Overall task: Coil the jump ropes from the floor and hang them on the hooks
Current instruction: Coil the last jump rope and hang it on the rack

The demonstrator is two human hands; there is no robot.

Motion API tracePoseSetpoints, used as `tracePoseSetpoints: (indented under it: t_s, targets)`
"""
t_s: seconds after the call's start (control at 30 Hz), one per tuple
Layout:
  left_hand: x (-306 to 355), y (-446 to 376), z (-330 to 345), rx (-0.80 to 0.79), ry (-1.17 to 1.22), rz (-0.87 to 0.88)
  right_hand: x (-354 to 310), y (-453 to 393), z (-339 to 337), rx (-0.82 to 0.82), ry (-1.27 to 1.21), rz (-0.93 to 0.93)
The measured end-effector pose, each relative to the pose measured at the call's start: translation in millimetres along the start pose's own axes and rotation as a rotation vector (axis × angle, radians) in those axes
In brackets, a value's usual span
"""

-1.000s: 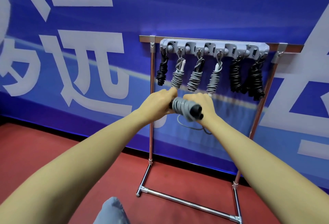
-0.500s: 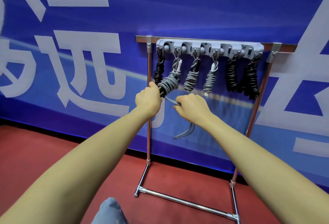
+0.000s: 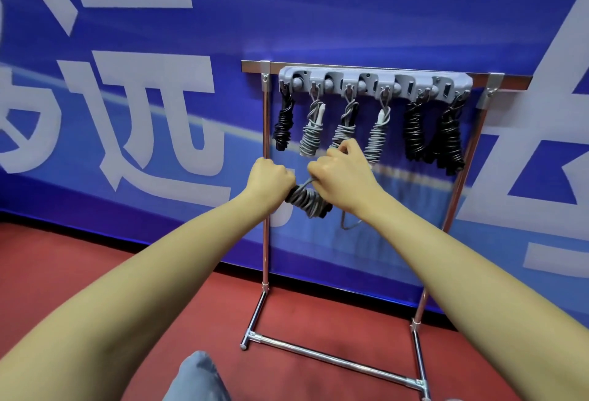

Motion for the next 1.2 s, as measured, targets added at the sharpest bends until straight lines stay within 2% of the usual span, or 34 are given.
tracePoseSetpoints:
  t_s: [0.1, 0.2, 0.33, 0.4, 0.5, 0.57, 0.67, 0.7, 0.77, 0.8, 0.9, 1.13, 1.2]
  targets:
    - [1.1, 0.3, -7.4, 0.047, 0.022, 0.147, 5.9, 0.3, 7.1, -0.085, 0.011, 0.041]
    - [-1.6, 2.9, -18.7, 0.247, -0.023, 0.279, 9.7, 2.2, 14.2, -0.167, 0.052, 0.051]
    - [5.4, 12.9, -21.2, 0.469, 0.059, 0.448, 16.6, 9.7, 24.5, -0.167, 0.007, 0.08]
    - [4.7, 15.9, -26.0, 0.656, 0.146, 0.445, 18.1, 14.5, 27.3, -0.109, 0.003, 0.097]
    - [-0.3, 16.6, -28.0, 0.787, 0.346, 0.329, 22.2, 17.4, 25.1, -0.009, 0.0, 0.114]
    - [-2.3, 16.4, -34.4, 0.716, 0.593, 0.198, 24.0, 16.9, 16.8, 0.062, -0.058, 0.162]
    - [-2.9, 15.7, -38.6, 0.409, 1.1, -0.196, 27.3, 18.3, 6.2, 0.167, -0.282, 0.335]
    - [-1.5, 15.4, -40.3, 0.387, 1.208, -0.32, 28.5, 18.0, 4.8, 0.186, -0.294, 0.383]
    - [2.1, 12.8, -43.9, 0.421, 1.327, -0.517, 27.3, 16.6, 6.0, 0.044, -0.252, 0.453]
    - [3.0, 10.8, -43.3, 0.428, 1.349, -0.599, 26.7, 17.2, 8.9, -0.062, -0.239, 0.472]
    - [2.5, 4.7, -33.5, 0.388, 1.344, -0.764, 24.4, 19.4, 13.9, -0.184, -0.169, 0.424]
    - [-2.8, 0.2, -7.0, 0.165, 0.992, -0.858, 4.0, 23.5, 17.0, -0.387, -0.128, 0.329]
    - [-2.8, 1.1, -2.2, 0.107, 0.865, -0.809, -0.7, 22.2, 16.2, -0.418, -0.128, 0.288]
Point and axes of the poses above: each hand's wrist, its own y-axis away from the middle knuckle, its own z-axis out of the palm, x = y × z, the point moved 4 cm from there along -y, towards the middle knuckle, and after that the axes turned 14 degrees about x, right-handed, at the moved point
